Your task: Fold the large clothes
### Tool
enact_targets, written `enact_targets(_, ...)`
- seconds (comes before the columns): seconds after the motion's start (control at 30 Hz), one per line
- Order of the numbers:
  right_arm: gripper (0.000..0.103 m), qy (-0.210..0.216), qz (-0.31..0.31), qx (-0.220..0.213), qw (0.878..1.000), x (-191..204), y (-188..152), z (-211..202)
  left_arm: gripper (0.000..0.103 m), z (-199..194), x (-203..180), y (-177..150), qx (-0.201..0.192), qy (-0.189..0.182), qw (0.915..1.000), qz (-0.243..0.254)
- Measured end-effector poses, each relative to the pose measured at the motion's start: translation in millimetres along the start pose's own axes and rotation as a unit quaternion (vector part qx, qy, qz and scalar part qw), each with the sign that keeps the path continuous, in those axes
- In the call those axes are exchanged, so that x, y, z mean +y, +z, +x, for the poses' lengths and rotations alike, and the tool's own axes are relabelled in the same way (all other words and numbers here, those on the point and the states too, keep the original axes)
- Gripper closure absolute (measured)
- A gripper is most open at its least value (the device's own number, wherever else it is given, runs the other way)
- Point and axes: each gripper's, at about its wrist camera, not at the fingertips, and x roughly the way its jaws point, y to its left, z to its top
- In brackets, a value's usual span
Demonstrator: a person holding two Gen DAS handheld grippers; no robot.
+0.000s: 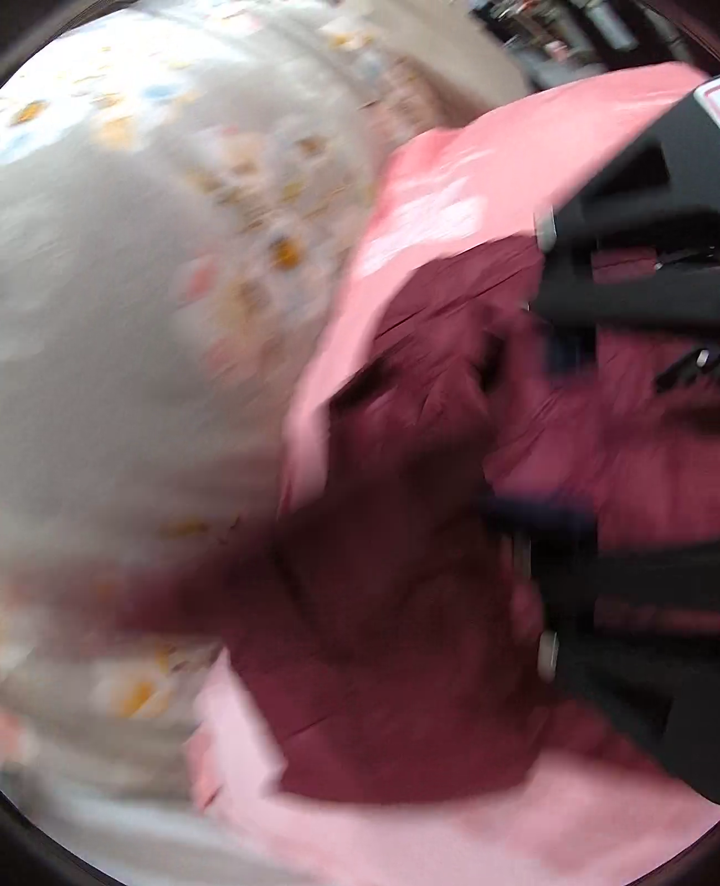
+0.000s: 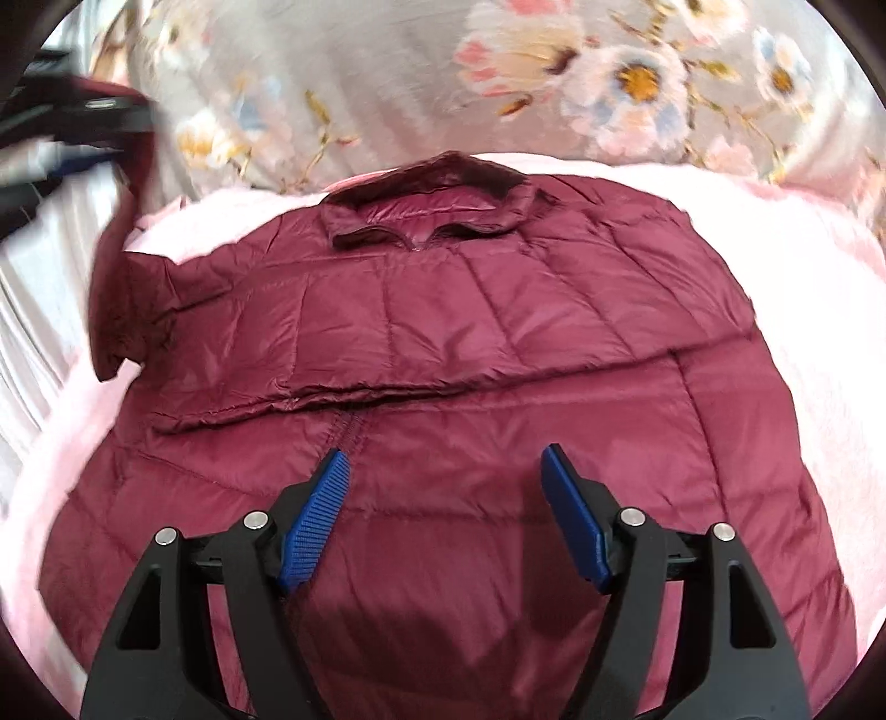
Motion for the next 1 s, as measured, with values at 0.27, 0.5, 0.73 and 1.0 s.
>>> enact_targets(0.27, 0.03, -0.004, 0.009, -0.014, 1.0, -32, 8, -25, 0.041, 16, 42, -58, 0.043, -0.025, 0.9947, -0.09)
enact_targets(0.5, 0.029, 0.068, 0.03, 0.025, 0.997, -16, 37, 0, 0.041, -9, 126, -74, 0.032, 0.056, 0.9858, -0.155)
enact_targets(0.73, 0.047, 0.076, -0.003, 0.076, 0.994, 31, 33, 43, 0.041, 5, 156, -96, 0.04, 0.098, 0.9827, -0.152)
enact_targets(1.0, 0.099, 0.015, -0.032, -0.045, 0.998, 22, 92, -14, 0.041, 5, 165, -97, 0.036, 0.087, 0.9833, -0.156)
